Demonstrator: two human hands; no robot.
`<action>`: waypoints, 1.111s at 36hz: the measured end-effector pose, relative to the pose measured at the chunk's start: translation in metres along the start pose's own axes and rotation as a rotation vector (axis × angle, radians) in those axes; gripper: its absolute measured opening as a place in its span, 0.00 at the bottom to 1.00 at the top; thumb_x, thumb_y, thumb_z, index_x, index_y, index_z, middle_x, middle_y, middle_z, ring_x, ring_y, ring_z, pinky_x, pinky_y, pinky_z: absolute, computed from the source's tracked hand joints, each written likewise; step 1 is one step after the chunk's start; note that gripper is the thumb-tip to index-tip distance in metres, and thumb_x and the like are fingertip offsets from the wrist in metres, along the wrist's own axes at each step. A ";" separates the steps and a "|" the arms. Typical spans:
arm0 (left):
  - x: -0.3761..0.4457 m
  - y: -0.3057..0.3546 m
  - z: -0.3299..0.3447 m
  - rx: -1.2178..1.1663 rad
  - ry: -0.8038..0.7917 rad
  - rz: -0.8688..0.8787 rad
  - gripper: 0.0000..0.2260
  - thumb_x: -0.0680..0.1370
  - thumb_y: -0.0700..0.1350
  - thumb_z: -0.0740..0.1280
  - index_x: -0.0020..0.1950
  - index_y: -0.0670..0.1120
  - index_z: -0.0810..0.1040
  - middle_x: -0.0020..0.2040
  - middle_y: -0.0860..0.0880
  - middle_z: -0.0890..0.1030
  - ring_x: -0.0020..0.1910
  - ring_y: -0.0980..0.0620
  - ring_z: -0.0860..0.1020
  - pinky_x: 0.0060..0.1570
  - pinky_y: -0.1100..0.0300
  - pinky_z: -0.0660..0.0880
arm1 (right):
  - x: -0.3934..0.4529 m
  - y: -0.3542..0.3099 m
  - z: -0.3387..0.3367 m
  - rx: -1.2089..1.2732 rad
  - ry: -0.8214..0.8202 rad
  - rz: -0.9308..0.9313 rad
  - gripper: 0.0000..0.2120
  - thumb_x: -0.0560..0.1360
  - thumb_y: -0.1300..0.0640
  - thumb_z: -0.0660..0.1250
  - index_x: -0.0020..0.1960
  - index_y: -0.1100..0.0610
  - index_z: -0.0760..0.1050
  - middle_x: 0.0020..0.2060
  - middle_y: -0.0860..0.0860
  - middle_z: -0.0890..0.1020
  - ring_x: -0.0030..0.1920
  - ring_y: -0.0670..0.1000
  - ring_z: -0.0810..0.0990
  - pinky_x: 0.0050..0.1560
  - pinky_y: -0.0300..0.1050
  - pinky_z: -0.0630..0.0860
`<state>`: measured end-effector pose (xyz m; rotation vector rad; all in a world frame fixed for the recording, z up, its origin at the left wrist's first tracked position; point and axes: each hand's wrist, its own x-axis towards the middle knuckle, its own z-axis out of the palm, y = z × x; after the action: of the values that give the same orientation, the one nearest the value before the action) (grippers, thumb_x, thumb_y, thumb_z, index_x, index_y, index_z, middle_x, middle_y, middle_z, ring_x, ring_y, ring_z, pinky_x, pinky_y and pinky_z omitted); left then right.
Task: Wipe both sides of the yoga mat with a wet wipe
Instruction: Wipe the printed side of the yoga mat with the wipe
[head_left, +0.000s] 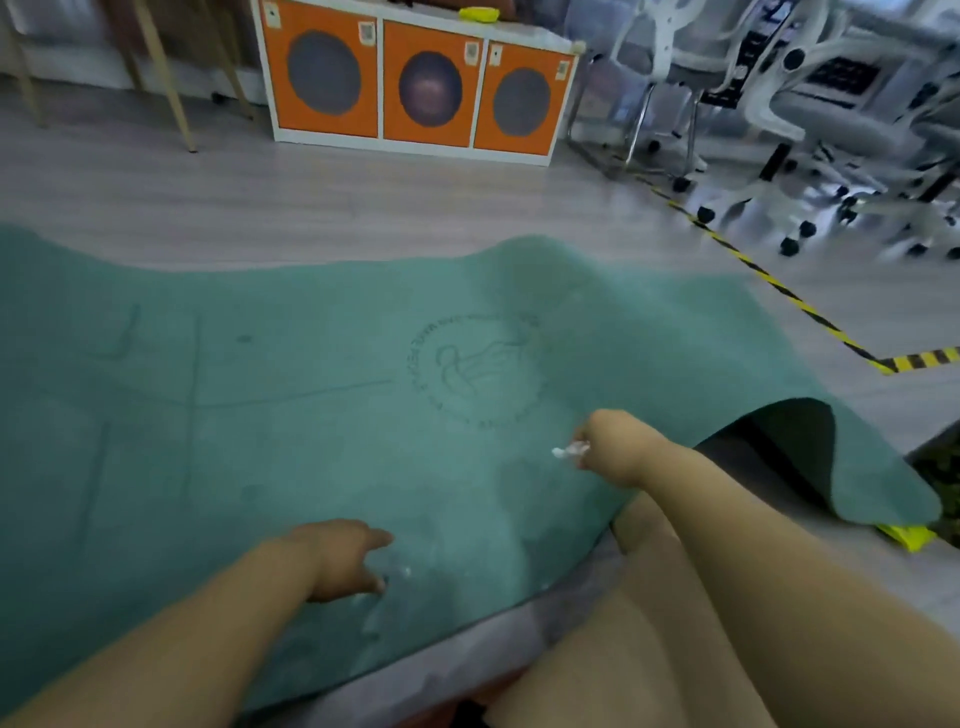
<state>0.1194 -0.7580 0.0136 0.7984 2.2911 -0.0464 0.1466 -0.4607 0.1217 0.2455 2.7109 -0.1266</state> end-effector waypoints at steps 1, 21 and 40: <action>-0.003 -0.004 -0.001 0.013 0.000 -0.007 0.30 0.78 0.59 0.61 0.77 0.53 0.56 0.75 0.50 0.61 0.73 0.50 0.61 0.71 0.58 0.59 | 0.001 -0.002 0.003 0.020 0.033 -0.012 0.20 0.78 0.46 0.61 0.31 0.53 0.67 0.28 0.50 0.69 0.39 0.55 0.69 0.38 0.41 0.64; 0.013 -0.110 -0.013 0.015 -0.043 -0.202 0.26 0.78 0.59 0.59 0.75 0.54 0.61 0.72 0.49 0.65 0.71 0.50 0.65 0.68 0.56 0.64 | 0.089 -0.062 0.068 0.115 -0.004 0.020 0.18 0.78 0.54 0.54 0.66 0.51 0.72 0.62 0.55 0.75 0.59 0.58 0.75 0.57 0.49 0.73; 0.132 -0.164 -0.025 -0.215 0.150 -0.431 0.34 0.77 0.62 0.60 0.77 0.59 0.45 0.77 0.46 0.39 0.75 0.39 0.48 0.71 0.46 0.56 | 0.294 -0.075 0.094 0.154 0.249 0.219 0.20 0.80 0.43 0.53 0.45 0.58 0.73 0.46 0.61 0.79 0.48 0.63 0.77 0.44 0.48 0.69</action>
<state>-0.0617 -0.8138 -0.0807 0.1965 2.5192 0.0665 -0.0947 -0.5014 -0.0809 0.6395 2.8988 -0.2566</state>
